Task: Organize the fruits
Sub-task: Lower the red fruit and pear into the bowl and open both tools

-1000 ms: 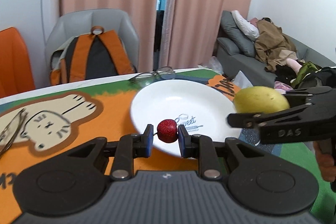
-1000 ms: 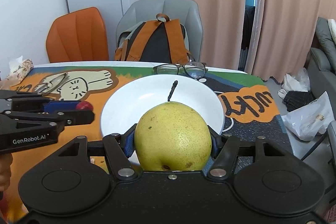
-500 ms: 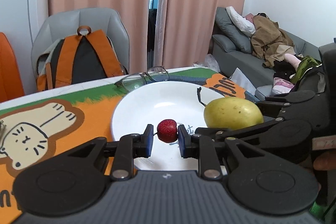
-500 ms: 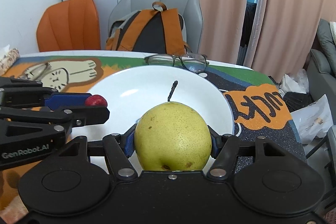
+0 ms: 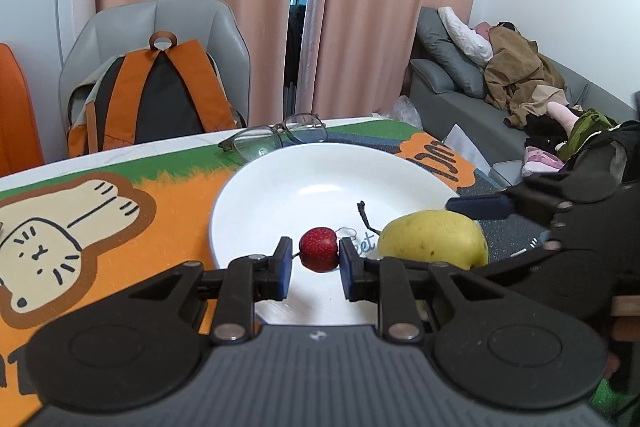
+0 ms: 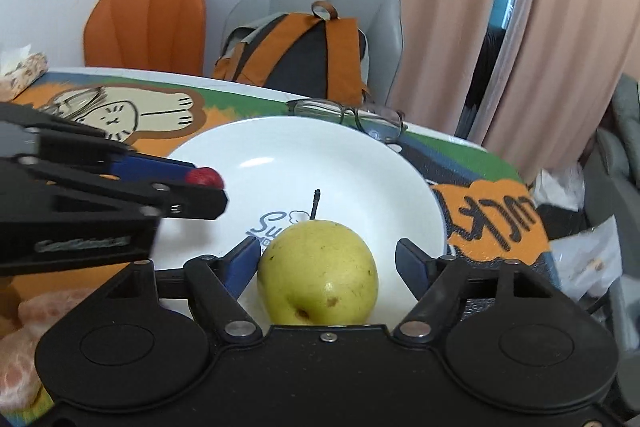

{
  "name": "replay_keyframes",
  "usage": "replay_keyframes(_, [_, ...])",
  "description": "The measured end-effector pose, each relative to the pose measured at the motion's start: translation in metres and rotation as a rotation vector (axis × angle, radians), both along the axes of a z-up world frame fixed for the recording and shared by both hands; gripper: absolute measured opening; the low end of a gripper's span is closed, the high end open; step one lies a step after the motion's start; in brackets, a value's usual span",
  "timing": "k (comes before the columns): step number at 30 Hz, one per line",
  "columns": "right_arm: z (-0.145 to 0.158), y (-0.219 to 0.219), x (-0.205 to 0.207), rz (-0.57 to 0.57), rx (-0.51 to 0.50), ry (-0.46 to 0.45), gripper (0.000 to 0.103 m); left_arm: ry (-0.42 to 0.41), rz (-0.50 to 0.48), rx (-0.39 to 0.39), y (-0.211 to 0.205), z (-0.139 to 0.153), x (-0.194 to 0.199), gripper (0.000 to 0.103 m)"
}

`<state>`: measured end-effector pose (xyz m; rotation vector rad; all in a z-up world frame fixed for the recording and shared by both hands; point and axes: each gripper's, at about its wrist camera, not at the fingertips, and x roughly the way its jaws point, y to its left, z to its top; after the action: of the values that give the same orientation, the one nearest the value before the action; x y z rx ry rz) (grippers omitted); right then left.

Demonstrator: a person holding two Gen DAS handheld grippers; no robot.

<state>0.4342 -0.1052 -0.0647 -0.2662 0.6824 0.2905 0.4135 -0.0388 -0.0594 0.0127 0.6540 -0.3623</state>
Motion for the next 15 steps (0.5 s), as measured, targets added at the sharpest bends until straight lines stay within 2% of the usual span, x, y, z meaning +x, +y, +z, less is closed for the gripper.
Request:
replay_keyframes(5, [0.013, -0.004, -0.018, 0.005, -0.043, -0.057, 0.077, 0.021, -0.005, 0.01, -0.004, -0.005, 0.002, 0.023])
replay_keyframes(11, [0.031, -0.017, -0.044, 0.015, 0.009, -0.081, 0.087, 0.064, 0.005, 0.027, -0.009, -0.011, 0.008, 0.023])
replay_keyframes(15, [0.04, -0.022, -0.063, 0.029, 0.026, -0.103, 0.092, 0.089, 0.007, 0.032, -0.009, -0.014, 0.008, 0.028])
